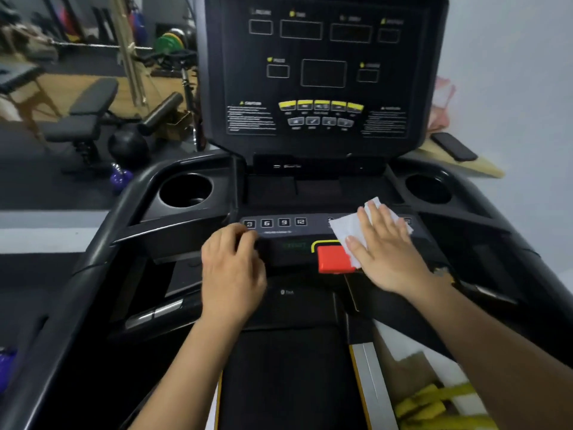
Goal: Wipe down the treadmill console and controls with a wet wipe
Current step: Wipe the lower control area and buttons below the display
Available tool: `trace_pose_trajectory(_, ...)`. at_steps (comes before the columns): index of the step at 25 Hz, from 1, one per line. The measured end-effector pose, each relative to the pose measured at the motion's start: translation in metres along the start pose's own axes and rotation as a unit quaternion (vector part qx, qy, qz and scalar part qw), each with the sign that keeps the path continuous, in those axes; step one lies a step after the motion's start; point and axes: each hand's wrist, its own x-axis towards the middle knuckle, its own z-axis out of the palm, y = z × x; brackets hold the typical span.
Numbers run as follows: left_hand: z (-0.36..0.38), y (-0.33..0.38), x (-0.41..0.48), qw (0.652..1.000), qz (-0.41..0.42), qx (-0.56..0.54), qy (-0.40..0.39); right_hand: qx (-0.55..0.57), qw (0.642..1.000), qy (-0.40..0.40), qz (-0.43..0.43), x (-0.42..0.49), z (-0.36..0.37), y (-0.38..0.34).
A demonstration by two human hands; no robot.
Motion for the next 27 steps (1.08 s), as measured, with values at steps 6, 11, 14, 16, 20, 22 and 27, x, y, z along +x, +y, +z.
trace_pose_trajectory(6,0.039,0.11,0.012,0.969,0.186,-0.033,-0.16,0.036,0.996,0.02,0.082,-0.017,0.001,0.041)
trace_pose_trajectory(11,0.065,0.125,0.009,0.94,0.194,0.098,-0.261,0.147,0.969,-0.009,0.196,-0.041,-0.002,0.077)
trace_pose_trajectory(14,0.069,0.131,0.013,0.94,0.191,0.123,-0.255,0.118,0.972,0.01,0.203,-0.063,0.001,0.092)
trace_pose_trajectory(16,0.07,0.13,0.018,0.945,0.188,0.11,-0.245,0.142,0.965,-0.022,0.221,-0.061,-0.004,0.099)
trace_pose_trajectory(20,0.063,0.131,0.025,0.951,0.171,0.081,-0.244,0.158,0.953,0.016,0.258,-0.026,-0.008,0.07)
trace_pose_trajectory(22,0.06,0.133,0.026,0.957,0.166,0.062,-0.228,0.067,0.966,0.077,0.237,-0.012,-0.002,0.048)
trace_pose_trajectory(27,0.061,0.13,0.021,0.972,0.141,0.031,-0.184,-0.004,0.989,0.105,0.109,-0.026,0.01,0.031)
